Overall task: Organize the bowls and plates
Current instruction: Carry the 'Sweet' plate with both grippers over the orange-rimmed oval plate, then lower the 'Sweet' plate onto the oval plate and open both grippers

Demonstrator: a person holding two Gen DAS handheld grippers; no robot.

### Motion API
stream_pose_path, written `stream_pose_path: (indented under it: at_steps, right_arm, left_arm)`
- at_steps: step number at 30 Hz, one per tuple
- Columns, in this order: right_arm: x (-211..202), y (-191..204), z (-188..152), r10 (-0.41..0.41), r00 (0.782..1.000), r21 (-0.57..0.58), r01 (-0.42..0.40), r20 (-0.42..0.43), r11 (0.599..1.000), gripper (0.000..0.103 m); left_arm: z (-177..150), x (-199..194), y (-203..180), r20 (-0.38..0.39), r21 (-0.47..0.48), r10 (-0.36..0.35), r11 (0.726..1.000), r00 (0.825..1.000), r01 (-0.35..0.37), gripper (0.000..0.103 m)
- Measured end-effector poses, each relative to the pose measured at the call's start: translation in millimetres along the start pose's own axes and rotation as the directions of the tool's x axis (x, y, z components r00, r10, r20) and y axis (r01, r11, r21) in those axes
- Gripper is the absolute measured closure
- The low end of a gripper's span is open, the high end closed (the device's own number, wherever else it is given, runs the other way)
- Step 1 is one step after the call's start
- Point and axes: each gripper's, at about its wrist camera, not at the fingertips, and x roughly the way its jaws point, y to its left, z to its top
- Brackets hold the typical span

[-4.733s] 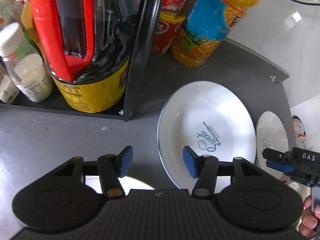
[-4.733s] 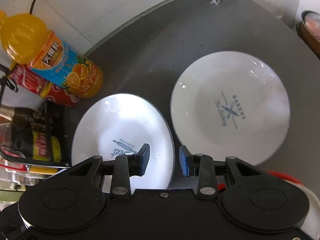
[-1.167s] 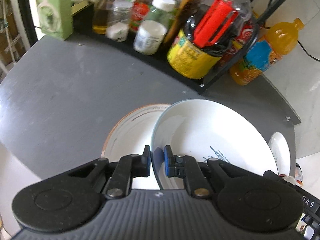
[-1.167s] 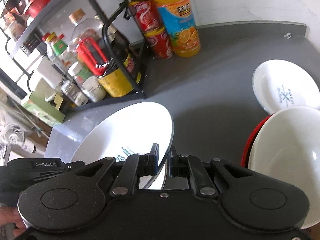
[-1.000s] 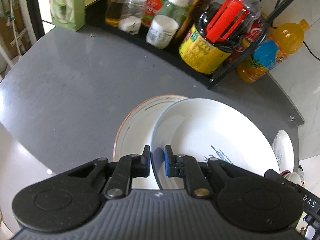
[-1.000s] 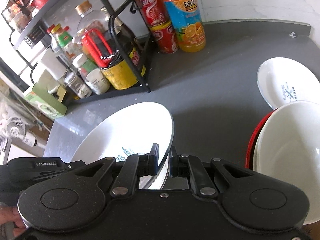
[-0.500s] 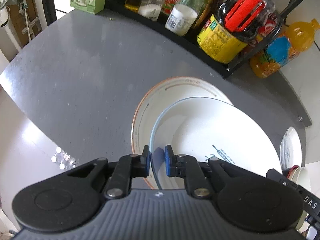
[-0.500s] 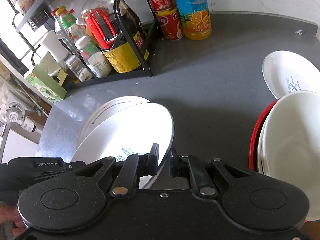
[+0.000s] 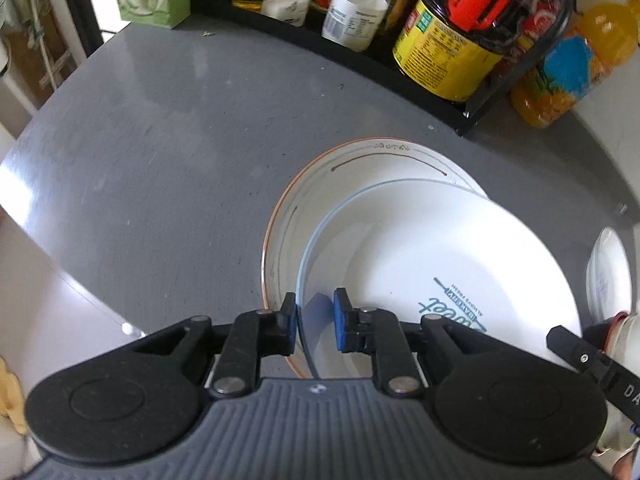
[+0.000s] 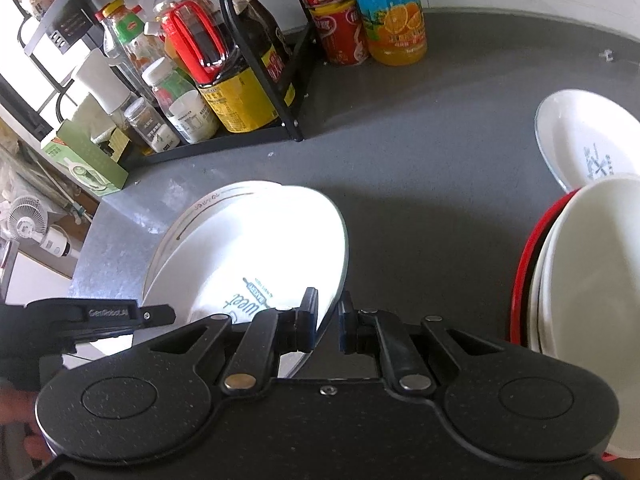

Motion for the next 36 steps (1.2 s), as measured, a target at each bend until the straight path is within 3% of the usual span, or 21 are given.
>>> stream_pose_path:
  at_steps: [7,14,16,20,22,28,34,36]
  right_arm:
    - [3,-10,-4,0.018,1.000,0.027,-0.018,-0.004,0.999,0.096]
    - [3,-10,-3,0.010,1.000,0.043,-0.011,0.003,0.999,0.097]
    - [3,-10,-3,0.006,1.000,0.051,-0.006,0.004,0.999,0.097]
    - [3,-9,-1,-0.005,1.000,0.055,0.005,0.011,0.998,0.097]
    - [3,-10,-2,-0.006,1.000,0.060,0.005,0.017,0.998,0.097]
    - [7,-7,-1,-0.023,1.000,0.059,0.022,0.015,0.998,0.097]
    - [17,-6,-4,-0.020,1.000,0.071,0.020,-0.001,0.997,0.095]
    - [19,-5,-3,-0.034,0.999,0.071,0.034,-0.003,0.997,0.087]
  left_arm:
    - [12,16,-15,-0.045,0.140,0.060,0.989,0.997,-0.053,0.083]
    - [20,20,-31,-0.060,0.281,0.116,0.955,0.991,-0.094,0.081]
    - [23,18,-35,-0.031,0.315,0.141,0.941,0.990,-0.124,0.081]
    - [36,19,-35,-0.073,0.304,0.134,0.947,0.988,-0.106,0.081]
    - [42,17,-37,-0.055,0.325,0.149,0.938,0.987,-0.124,0.080]
    - [53,20,-38,-0.055,0.332,0.143,0.936,0.988,-0.117,0.058]
    - [57,30,-33,-0.048,0.340,0.173,0.929,0.984,-0.147,0.051]
    - [59,31,-30,-0.043,0.336,0.170,0.931,0.985,-0.146,0.048]
